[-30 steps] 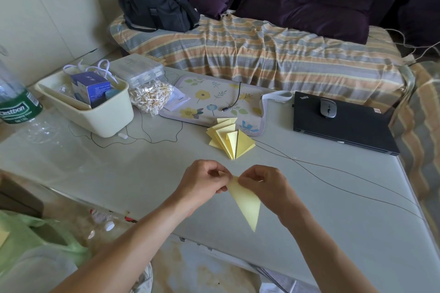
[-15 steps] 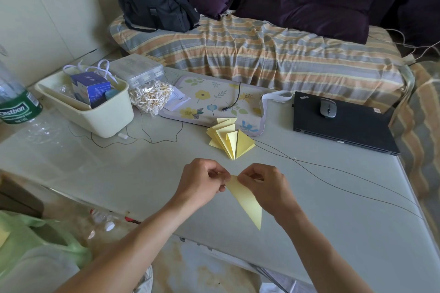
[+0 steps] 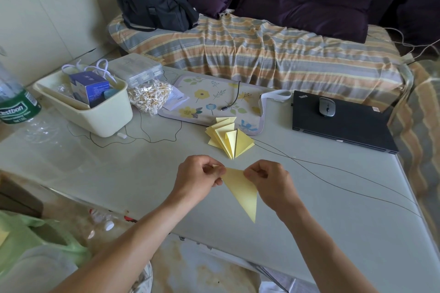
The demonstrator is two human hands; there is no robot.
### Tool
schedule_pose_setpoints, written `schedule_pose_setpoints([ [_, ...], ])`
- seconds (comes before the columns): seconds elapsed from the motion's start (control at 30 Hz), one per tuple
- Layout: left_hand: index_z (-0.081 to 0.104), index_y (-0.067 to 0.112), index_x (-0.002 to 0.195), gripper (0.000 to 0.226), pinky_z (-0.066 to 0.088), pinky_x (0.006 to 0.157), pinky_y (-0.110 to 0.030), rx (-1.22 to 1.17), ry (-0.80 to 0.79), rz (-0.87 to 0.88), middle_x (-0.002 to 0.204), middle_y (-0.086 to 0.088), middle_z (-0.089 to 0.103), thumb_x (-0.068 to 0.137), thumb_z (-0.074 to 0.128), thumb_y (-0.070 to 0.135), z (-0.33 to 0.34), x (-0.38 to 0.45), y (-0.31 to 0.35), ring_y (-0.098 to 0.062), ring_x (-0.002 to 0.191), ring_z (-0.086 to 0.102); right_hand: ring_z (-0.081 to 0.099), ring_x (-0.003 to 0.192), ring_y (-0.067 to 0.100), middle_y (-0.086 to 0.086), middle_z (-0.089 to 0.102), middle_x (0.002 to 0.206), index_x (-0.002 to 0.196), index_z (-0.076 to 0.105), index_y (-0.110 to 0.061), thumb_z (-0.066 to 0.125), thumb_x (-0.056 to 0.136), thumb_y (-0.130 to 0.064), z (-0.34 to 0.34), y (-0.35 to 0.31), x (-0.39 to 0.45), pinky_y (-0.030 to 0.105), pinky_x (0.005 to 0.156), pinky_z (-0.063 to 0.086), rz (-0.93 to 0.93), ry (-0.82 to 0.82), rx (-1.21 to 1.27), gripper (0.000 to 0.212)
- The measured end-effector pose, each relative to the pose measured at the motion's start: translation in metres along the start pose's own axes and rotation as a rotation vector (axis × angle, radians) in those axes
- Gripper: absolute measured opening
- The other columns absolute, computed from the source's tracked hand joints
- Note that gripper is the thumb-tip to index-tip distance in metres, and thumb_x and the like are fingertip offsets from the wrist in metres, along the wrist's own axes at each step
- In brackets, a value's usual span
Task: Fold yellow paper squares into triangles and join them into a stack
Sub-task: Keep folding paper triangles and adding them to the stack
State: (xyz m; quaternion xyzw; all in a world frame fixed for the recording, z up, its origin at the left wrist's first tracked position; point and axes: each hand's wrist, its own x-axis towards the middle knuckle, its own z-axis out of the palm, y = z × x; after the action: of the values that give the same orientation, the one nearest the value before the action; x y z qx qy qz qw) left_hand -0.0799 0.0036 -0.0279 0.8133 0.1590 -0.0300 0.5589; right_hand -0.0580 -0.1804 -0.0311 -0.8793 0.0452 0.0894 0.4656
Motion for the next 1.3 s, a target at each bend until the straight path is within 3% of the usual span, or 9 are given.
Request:
schedule_pose_setpoints([
  [0.2,0.065,0.012,0.101,0.017,0.062,0.069,-0.03,-0.162,-0.067,-0.039,0.072,-0.012,0.073,0.088,0.076,0.009,0.0,-0.001,0.004,-0.026,0.07,0.076,0.057,0.072,0.009,-0.008,0.066,0.078,0.084,0.073,-0.021,0.07,0.09,-0.021,0.0,0.004,0.002,0.015,0.057,0.039,-0.033,0.061,0.012,0.008],
  [0.27,0.062,0.016,0.1,0.018,0.062,0.068,-0.03,-0.132,-0.04,-0.025,0.07,-0.011,0.068,0.089,0.073,0.007,0.0,-0.002,0.005,-0.025,0.068,0.076,0.059,0.082,0.007,-0.006,0.066,0.091,0.093,0.071,-0.023,0.074,0.087,-0.02,0.004,0.007,0.001,0.011,0.066,0.042,-0.12,0.098,-0.079,0.007],
  [0.37,0.063,0.017,0.097,0.017,0.064,0.07,-0.035,-0.133,0.014,-0.038,0.07,-0.008,0.064,0.088,0.066,0.004,0.0,-0.002,0.006,-0.025,0.066,0.076,0.054,0.096,0.01,-0.006,0.061,0.104,0.097,0.07,-0.025,0.08,0.083,-0.026,0.013,0.01,0.0,0.023,0.086,0.043,-0.34,0.16,-0.17,0.017],
  [0.5,0.066,0.013,0.094,0.014,0.065,0.074,-0.04,-0.198,0.046,-0.094,0.078,-0.014,0.068,0.088,0.062,0.002,0.001,-0.003,0.008,-0.026,0.065,0.077,0.058,0.095,0.009,-0.011,0.065,0.099,0.095,0.071,-0.029,0.079,0.079,-0.049,0.019,0.005,-0.004,0.024,0.087,0.045,-0.583,0.03,-0.251,0.027],
  [0.57,0.067,0.01,0.095,0.012,0.065,0.074,-0.041,-0.249,0.047,-0.126,0.086,-0.02,0.07,0.091,0.06,0.002,0.001,-0.003,0.008,-0.029,0.066,0.077,0.061,0.091,0.01,-0.012,0.065,0.097,0.099,0.069,-0.029,0.078,0.081,-0.046,0.021,0.004,-0.006,0.033,0.082,0.052,-0.607,-0.018,-0.319,0.026],
  [0.77,0.072,0.005,0.091,0.02,0.064,0.081,-0.045,-0.278,-0.029,-0.149,0.08,-0.014,0.073,0.098,0.061,0.019,0.0,-0.001,0.006,-0.031,0.072,0.077,0.066,0.076,0.008,-0.014,0.069,0.082,0.094,0.071,-0.027,0.069,0.091,-0.021,0.021,0.006,-0.004,0.038,0.07,0.057,-0.52,0.013,-0.27,0.007],
  [0.9,0.074,0.02,0.088,0.016,0.061,0.076,-0.03,-0.094,-0.085,-0.057,0.075,0.001,0.07,0.09,0.072,0.037,0.002,-0.001,0.004,-0.015,0.069,0.073,0.064,0.073,0.003,-0.012,0.07,0.078,0.088,0.073,-0.025,0.066,0.091,-0.019,0.02,0.009,-0.003,0.021,0.067,0.053,-0.412,0.064,-0.221,0.01],
  [1.0,0.076,0.027,0.081,0.005,0.048,0.065,-0.023,0.055,-0.058,0.023,0.071,0.008,0.066,0.085,0.077,0.03,0.001,-0.001,0.001,-0.007,0.065,0.061,0.062,0.072,0.0,-0.01,0.069,0.077,0.086,0.073,-0.022,0.068,0.09,-0.019,0.02,0.009,-0.003,0.01,0.064,0.045,-0.367,0.061,-0.183,0.007],
  [1.3,0.078,0.013,0.083,0.01,0.055,0.06,-0.017,-0.042,-0.074,0.001,0.073,-0.004,0.077,0.091,0.073,0.015,0.002,-0.002,0.0,-0.015,0.067,0.074,0.06,0.073,0.005,-0.008,0.068,0.073,0.08,0.071,-0.018,0.071,0.09,-0.021,0.023,0.003,-0.004,0.01,0.061,0.042,-0.328,0.043,-0.111,0.01],
])
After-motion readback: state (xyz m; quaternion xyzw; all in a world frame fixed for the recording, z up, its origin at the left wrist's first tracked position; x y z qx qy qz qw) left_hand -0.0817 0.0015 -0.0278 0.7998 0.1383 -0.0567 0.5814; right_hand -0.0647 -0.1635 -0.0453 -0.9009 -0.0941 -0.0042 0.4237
